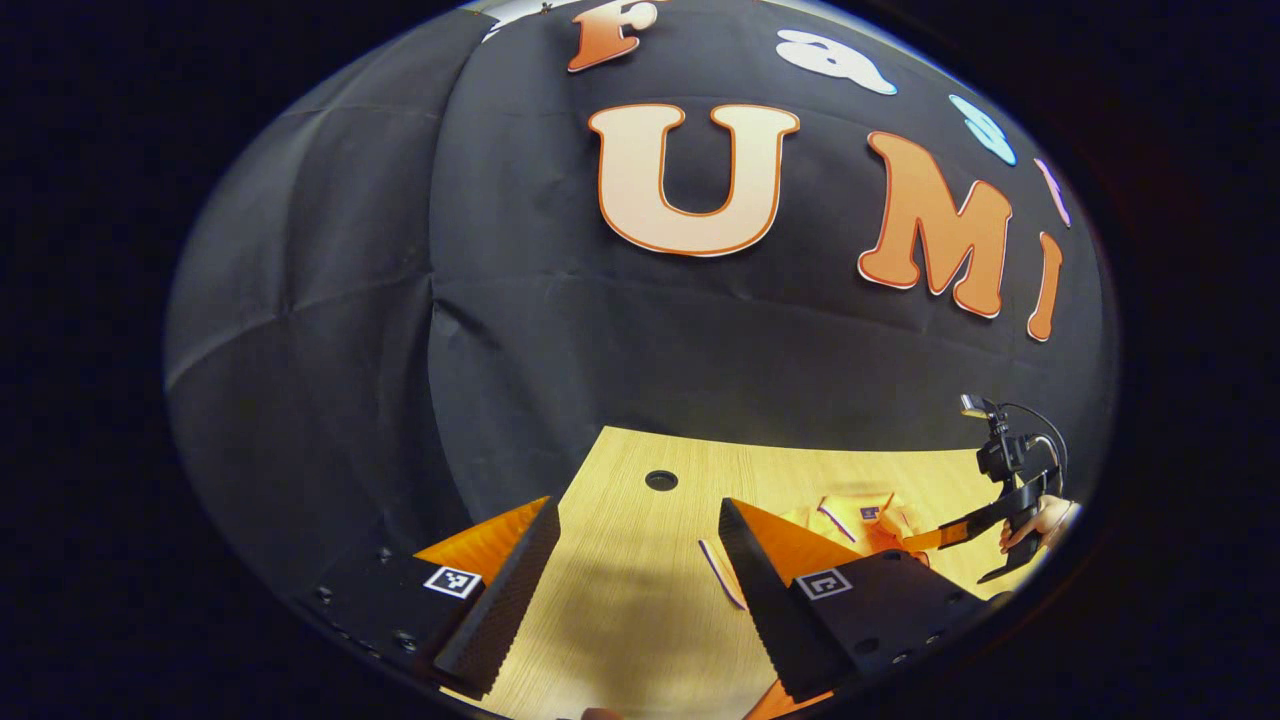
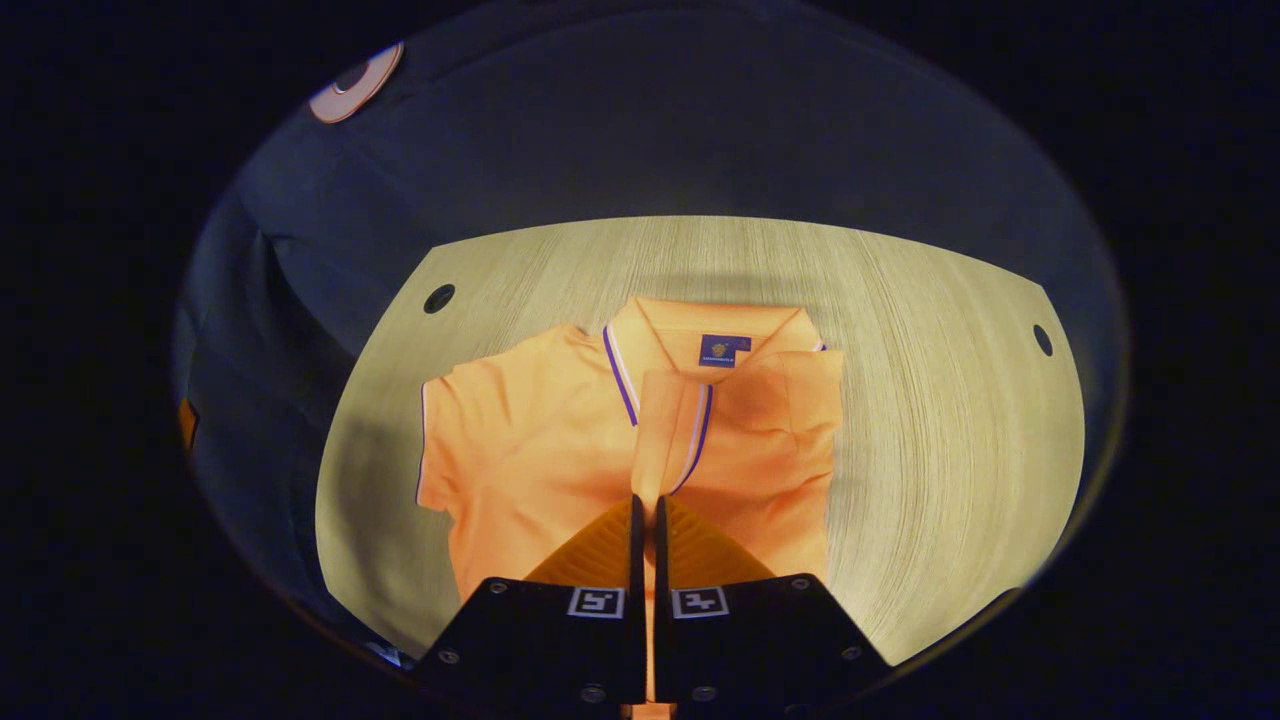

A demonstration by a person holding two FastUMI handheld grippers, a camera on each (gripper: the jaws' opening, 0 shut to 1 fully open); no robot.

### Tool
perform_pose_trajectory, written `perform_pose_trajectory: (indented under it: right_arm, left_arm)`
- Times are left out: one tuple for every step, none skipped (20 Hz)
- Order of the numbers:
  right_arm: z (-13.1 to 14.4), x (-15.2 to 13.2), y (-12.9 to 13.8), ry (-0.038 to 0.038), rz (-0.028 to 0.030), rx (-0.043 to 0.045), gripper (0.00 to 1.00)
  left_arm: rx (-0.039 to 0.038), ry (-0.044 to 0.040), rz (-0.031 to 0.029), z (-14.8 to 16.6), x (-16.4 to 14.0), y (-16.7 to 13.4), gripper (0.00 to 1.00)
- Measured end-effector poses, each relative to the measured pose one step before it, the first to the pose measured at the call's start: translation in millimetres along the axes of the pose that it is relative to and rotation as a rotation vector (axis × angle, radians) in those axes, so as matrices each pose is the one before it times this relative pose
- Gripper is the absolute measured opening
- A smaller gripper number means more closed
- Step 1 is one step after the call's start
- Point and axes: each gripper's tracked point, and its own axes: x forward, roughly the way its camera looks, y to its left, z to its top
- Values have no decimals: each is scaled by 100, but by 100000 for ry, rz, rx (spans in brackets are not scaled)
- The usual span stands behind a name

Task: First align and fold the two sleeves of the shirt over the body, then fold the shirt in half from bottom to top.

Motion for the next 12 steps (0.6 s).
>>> perform_pose_trajectory:
  right_arm:
    - [-129,26,735,826,3331,233,5]
    - [-223,-24,928,699,3717,553,10]
    - [-104,-15,909,811,3832,652,18]
    - [-43,0,520,211,1890,302,23]
    - [-10,173,319,-847,643,-663,49]
    - [160,4,-59,-1449,-386,-800,56]
    - [371,-287,-125,-1856,-722,-871,69]
    - [461,-212,-89,-2093,-617,-689,81]
    - [419,-488,-143,-2045,-641,-469,99]
    - [518,-397,-126,-1964,-610,-192,99]
    - [554,-526,-221,-2270,-640,-352,99]
    - [644,-541,-192,-2478,-692,-434,99]
  left_arm:
    - [-370,273,-315,-175,0,-173,98]
    - [-260,390,-307,-40,57,-207,98]
    - [-76,272,-405,-151,133,-309,98]
    - [98,271,-241,-12,152,-281,98]
    - [97,179,-376,-20,-71,-285,98]
    - [-123,49,-278,-34,75,-179,98]
    - [-189,117,-272,17,77,-188,98]
    - [-109,279,-101,-46,20,-196,98]
    - [-73,351,-206,-20,58,-176,98]
    - [-116,474,-279,-181,-1,-237,98]
    - [-117,725,-374,-110,200,-319,98]
    - [-232,825,-591,-262,262,-340,98]
